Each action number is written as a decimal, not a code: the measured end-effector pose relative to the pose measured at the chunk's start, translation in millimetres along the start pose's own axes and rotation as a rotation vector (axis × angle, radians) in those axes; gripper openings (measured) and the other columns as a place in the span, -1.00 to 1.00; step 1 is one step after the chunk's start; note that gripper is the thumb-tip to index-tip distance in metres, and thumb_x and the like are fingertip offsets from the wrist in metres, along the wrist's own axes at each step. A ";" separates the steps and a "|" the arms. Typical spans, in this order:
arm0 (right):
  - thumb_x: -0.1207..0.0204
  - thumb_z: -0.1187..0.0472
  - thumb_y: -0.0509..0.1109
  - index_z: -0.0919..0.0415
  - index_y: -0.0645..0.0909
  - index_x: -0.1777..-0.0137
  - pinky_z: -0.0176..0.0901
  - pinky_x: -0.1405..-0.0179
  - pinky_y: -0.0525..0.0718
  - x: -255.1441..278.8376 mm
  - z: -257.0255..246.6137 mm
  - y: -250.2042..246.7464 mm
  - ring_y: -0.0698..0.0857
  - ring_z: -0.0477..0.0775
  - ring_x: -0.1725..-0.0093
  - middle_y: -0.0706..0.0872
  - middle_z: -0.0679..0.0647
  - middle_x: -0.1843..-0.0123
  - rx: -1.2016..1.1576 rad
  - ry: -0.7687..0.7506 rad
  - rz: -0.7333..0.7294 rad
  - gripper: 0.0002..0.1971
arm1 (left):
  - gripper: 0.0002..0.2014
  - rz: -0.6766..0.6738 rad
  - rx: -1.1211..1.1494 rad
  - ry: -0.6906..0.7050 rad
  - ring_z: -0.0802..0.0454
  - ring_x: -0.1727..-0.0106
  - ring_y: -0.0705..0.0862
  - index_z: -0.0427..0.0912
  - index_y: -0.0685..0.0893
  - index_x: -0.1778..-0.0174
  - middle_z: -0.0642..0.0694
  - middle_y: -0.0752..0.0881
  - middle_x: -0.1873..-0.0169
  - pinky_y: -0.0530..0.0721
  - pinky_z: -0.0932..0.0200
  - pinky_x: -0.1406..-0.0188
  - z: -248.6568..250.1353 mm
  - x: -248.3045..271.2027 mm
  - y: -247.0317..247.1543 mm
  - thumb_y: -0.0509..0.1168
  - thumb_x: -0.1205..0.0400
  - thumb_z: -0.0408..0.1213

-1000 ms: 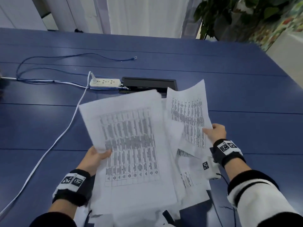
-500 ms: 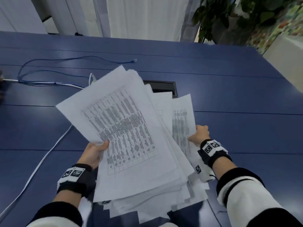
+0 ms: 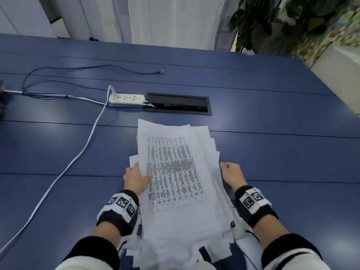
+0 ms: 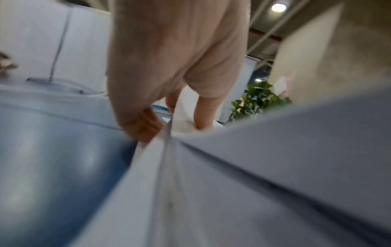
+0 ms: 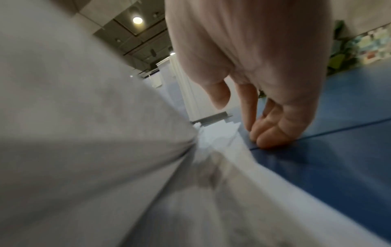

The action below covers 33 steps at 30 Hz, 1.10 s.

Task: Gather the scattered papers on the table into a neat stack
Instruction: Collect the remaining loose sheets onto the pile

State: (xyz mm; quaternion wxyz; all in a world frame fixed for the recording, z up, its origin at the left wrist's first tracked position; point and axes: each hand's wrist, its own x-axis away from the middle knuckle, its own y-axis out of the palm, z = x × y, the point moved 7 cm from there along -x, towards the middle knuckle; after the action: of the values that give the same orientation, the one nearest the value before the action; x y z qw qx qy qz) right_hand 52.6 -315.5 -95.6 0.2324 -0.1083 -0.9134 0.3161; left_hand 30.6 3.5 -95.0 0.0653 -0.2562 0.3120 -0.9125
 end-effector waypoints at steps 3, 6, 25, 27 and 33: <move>-0.53 0.16 0.23 0.19 0.31 0.41 -0.17 0.32 0.36 3.5 2.2 21.6 0.39 0.08 0.20 0.43 0.09 0.26 0.020 0.068 -0.078 -0.69 | -0.39 0.046 -0.180 -0.116 -0.24 -0.46 0.19 -0.18 0.34 -0.41 -0.24 0.16 -0.45 0.25 -0.12 -0.49 -11.0 4.6 -1.2 0.39 -0.52 -0.04; -0.36 -0.01 0.39 0.37 0.56 -0.05 -0.16 0.05 0.54 5.6 7.7 32.1 0.58 0.13 0.01 0.52 0.15 -0.18 -0.009 0.095 -0.111 -0.56 | -0.36 0.008 -0.052 -0.136 -0.24 -0.46 0.13 -0.13 0.25 -0.47 -0.22 0.06 -0.47 0.26 -0.09 -0.49 -16.1 9.2 3.1 0.38 -0.54 -0.11; -0.48 -0.03 0.41 0.40 0.47 -0.29 -0.09 -0.12 0.53 34.3 2.0 11.0 0.53 0.15 -0.21 0.49 0.25 -0.31 0.359 -0.062 -0.243 -0.45 | -0.71 -0.566 0.273 -0.112 -0.02 0.07 0.73 -0.29 0.55 -0.29 -0.15 0.74 -0.03 0.77 0.21 0.30 -12.8 14.8 6.3 0.23 -0.65 -0.46; -0.50 -0.01 0.39 0.34 0.38 -0.39 0.02 -0.34 0.43 38.5 -4.0 20.3 0.36 0.25 -0.42 0.33 0.23 -0.41 0.472 -0.078 -0.225 -0.42 | -0.66 -0.541 0.338 -0.066 -0.13 -0.10 0.69 -0.28 0.47 -0.35 -0.21 0.68 -0.20 0.75 0.08 0.05 -1.1 9.3 13.6 0.19 -0.64 -0.53; -0.40 0.14 0.48 0.33 0.42 -0.32 0.03 -0.35 0.51 25.5 15.9 9.3 0.49 0.27 -0.28 0.32 0.24 -0.36 0.142 0.082 -0.063 -0.46 | -0.48 -0.255 0.091 0.026 -0.17 -0.40 0.44 -0.28 0.29 -0.45 -0.14 0.29 -0.40 0.39 0.12 -0.34 10.0 2.3 28.4 0.29 -0.61 -0.25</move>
State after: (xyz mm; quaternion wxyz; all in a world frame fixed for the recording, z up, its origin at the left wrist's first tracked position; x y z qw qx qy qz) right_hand 23.1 -307.8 -103.4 0.2865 -0.0755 -0.8813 0.3682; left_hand 32.5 -25.1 -104.4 -0.0436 -0.2787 0.2358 -0.9299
